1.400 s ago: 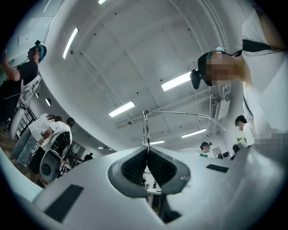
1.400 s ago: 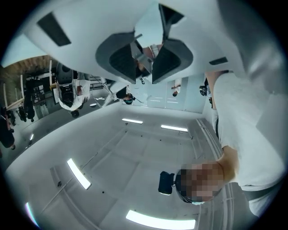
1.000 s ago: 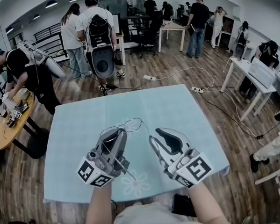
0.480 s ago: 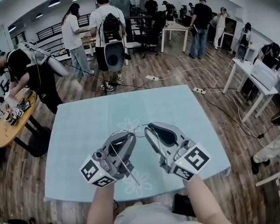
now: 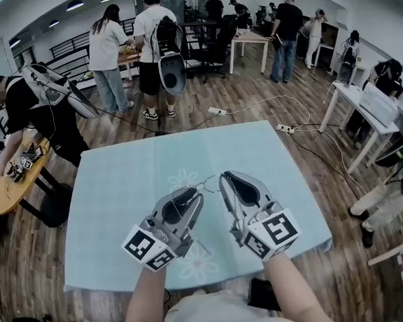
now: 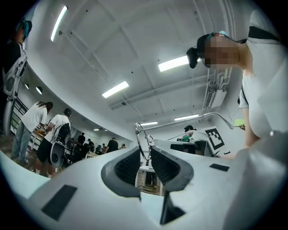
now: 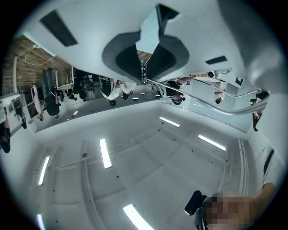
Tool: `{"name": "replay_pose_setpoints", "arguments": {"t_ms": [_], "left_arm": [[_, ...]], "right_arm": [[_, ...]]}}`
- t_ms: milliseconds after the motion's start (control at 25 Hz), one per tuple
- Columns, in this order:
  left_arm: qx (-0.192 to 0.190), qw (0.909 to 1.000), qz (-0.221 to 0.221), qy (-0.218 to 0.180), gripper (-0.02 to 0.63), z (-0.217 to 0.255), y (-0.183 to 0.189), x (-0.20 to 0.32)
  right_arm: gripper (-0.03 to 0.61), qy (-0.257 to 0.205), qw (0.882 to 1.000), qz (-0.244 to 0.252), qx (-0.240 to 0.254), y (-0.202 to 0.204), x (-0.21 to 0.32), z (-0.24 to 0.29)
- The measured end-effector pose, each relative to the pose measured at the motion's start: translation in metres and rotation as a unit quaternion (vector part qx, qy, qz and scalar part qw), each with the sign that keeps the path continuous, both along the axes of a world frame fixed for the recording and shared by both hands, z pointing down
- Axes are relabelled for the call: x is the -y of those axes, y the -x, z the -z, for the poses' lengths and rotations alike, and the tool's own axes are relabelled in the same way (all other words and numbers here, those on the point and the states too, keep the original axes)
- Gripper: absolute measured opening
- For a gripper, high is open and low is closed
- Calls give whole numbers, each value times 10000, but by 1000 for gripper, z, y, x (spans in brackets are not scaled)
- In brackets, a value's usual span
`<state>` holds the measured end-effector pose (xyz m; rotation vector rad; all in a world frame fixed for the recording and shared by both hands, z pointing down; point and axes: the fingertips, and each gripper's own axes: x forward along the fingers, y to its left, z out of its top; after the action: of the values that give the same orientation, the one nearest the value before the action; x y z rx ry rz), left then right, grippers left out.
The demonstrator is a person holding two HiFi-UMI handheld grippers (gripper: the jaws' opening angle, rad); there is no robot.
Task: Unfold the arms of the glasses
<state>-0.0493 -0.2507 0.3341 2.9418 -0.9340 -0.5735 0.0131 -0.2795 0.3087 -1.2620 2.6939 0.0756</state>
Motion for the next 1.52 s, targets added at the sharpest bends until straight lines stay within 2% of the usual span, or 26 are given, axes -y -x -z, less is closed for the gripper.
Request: {"name": "replay_pose_setpoints", "arguments": {"t_ms": [240, 480, 880, 1120, 1320, 1520], "left_arm": [[83, 9985, 538, 71, 94, -5, 14, 5], [-6, 9966, 813, 85, 100, 4, 17, 6], [-11, 9938, 1107, 37, 98, 6, 25, 8], [10, 9915, 1301, 58, 98, 8, 30, 10], [45, 9904, 1383, 55, 97, 10, 25, 10], [55, 9900, 1410, 56, 95, 9, 37, 10]], "right_arm": [[43, 14, 9992, -365, -132, -6, 4, -7], [43, 89, 9967, -775, -201, -27, 12, -10], [43, 61, 9974, -694, -206, -25, 8, -13], [44, 30, 9984, -476, -288, -19, 2, -14], [46, 16, 9989, -343, -317, -22, -3, -14], [47, 18, 9989, -310, -350, -10, -4, -16]]}}
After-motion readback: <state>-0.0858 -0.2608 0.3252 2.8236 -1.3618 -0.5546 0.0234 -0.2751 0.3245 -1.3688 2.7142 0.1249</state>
